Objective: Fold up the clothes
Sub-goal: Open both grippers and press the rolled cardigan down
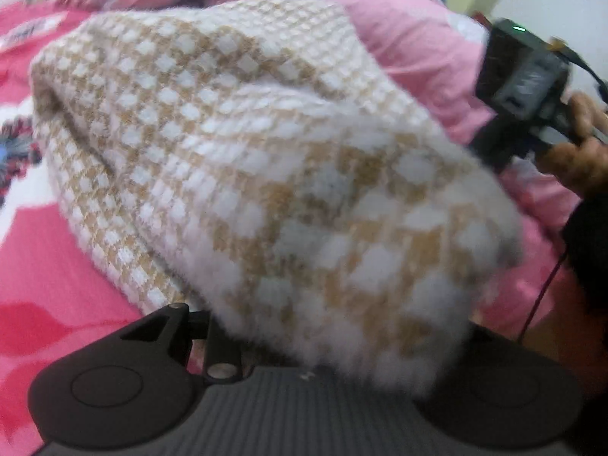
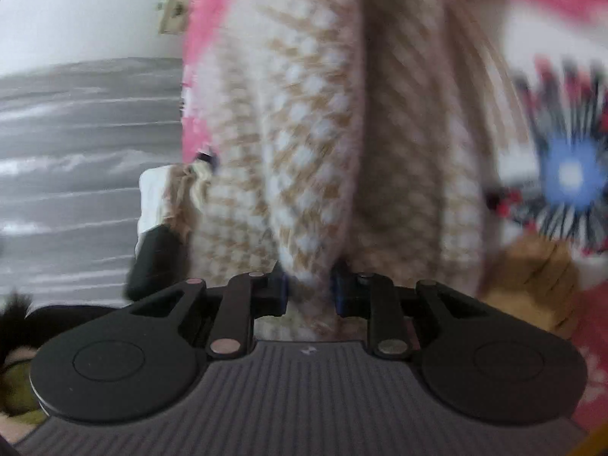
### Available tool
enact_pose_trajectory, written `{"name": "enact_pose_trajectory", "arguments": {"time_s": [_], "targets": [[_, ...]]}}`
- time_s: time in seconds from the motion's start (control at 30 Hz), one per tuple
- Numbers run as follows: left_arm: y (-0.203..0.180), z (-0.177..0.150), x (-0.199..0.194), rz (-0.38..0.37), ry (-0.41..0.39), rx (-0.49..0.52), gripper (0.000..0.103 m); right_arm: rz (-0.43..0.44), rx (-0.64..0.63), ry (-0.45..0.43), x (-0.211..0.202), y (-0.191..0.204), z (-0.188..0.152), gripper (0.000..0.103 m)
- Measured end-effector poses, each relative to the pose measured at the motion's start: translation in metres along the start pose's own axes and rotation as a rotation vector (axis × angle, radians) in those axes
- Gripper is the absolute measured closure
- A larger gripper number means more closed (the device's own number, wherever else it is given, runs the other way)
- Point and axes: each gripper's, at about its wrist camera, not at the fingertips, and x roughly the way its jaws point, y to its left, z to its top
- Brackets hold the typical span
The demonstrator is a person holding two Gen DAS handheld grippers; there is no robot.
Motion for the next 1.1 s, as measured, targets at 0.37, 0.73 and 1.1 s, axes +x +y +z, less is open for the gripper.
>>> {"name": "enact_pose_trajectory", "arguments": {"time_s": [0.37, 0.73, 1.1], "targets": [[0.059, 0.009, -0.107, 0.106, -0.087, 0.007, 0.062, -0.179, -0.324, -0.068, 0.013, 0.032, -0.015, 0.079], [-0.006, -0.006, -0.064, -0.182, -0.157, 0.373, 0.059, -0.257, -0.479, -0.142, 0.026, 0.048, -0.031, 0.076], [-0.026, -0.011, -0.046, -0.163, -0.217, 0.298, 0.051, -0.618, -1.1, -0.46, -0.031, 0.158, -0.008, 0.069]]}}
